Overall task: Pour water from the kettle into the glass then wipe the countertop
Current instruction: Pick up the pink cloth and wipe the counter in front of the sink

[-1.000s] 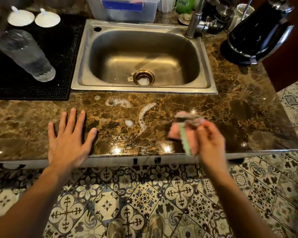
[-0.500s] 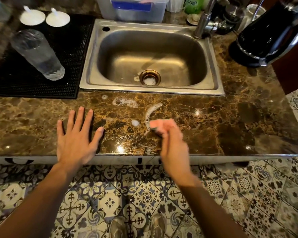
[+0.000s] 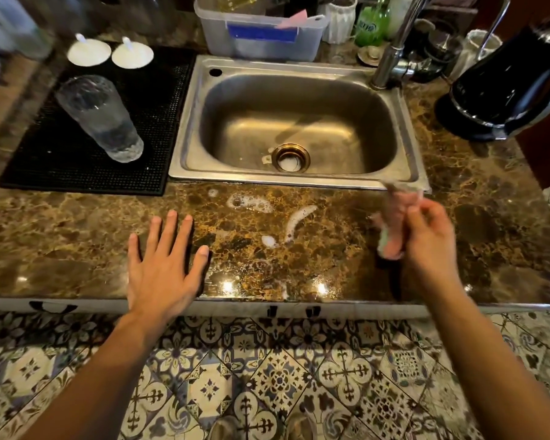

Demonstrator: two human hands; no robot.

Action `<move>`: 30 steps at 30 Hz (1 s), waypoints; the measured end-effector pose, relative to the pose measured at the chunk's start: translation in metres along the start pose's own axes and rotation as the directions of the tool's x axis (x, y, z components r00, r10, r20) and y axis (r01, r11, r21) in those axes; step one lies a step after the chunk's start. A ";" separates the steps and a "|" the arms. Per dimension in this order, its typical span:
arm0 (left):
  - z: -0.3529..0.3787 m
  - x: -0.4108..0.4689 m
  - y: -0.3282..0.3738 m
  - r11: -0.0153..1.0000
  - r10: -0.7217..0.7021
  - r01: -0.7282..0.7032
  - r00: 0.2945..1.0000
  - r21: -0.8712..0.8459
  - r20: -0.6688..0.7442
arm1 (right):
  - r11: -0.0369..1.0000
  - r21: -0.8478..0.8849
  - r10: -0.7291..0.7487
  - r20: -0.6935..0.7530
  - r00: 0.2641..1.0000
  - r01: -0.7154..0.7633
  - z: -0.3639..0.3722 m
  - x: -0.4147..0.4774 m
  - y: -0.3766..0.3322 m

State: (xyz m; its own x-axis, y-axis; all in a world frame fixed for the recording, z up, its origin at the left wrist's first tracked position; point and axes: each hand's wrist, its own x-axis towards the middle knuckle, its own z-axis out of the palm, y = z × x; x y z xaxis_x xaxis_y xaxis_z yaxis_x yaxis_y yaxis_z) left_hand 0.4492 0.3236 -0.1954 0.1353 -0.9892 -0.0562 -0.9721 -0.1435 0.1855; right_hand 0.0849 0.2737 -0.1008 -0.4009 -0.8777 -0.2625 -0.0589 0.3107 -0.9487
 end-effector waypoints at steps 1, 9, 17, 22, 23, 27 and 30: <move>-0.002 0.001 -0.001 1.000 0.001 -0.002 1.000 -0.014 -0.001 | 0.991 -0.119 -0.061 -0.045 0.997 0.055 -0.005 0.016 0.000; -0.012 0.012 -0.038 0.999 -0.027 0.025 0.999 0.037 0.036 | 0.853 -0.509 -0.105 0.043 0.994 0.112 0.063 0.035 0.024; -0.010 0.014 -0.040 1.000 -0.023 0.022 0.999 0.011 0.038 | 0.802 -0.483 -0.073 0.507 0.859 0.353 0.127 -0.046 0.040; -0.012 0.013 -0.039 1.000 -0.017 0.017 0.999 0.000 0.028 | 0.965 -0.262 0.153 0.562 0.813 -0.001 0.107 -0.098 0.041; -0.013 0.013 -0.039 1.000 -0.017 0.017 0.999 -0.005 0.030 | 0.973 -0.138 0.231 0.543 0.808 -0.186 0.103 -0.098 0.035; -0.014 0.013 -0.039 1.000 -0.022 0.023 0.999 -0.014 0.032 | 0.903 0.170 0.311 0.378 0.872 -0.396 0.087 -0.056 0.006; -0.013 0.013 -0.039 0.999 -0.022 0.023 0.999 -0.022 0.023 | 0.982 0.090 0.141 0.228 0.963 -0.165 0.084 -0.012 -0.015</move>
State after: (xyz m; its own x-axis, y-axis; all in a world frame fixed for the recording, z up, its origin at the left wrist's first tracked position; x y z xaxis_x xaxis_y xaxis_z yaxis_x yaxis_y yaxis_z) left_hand 0.4917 0.3162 -0.1910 0.1525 -0.9849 -0.0826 -0.9643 -0.1666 0.2059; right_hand 0.1676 0.2491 -0.0977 -0.1863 -0.8849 -0.4270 0.0908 0.4172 -0.9043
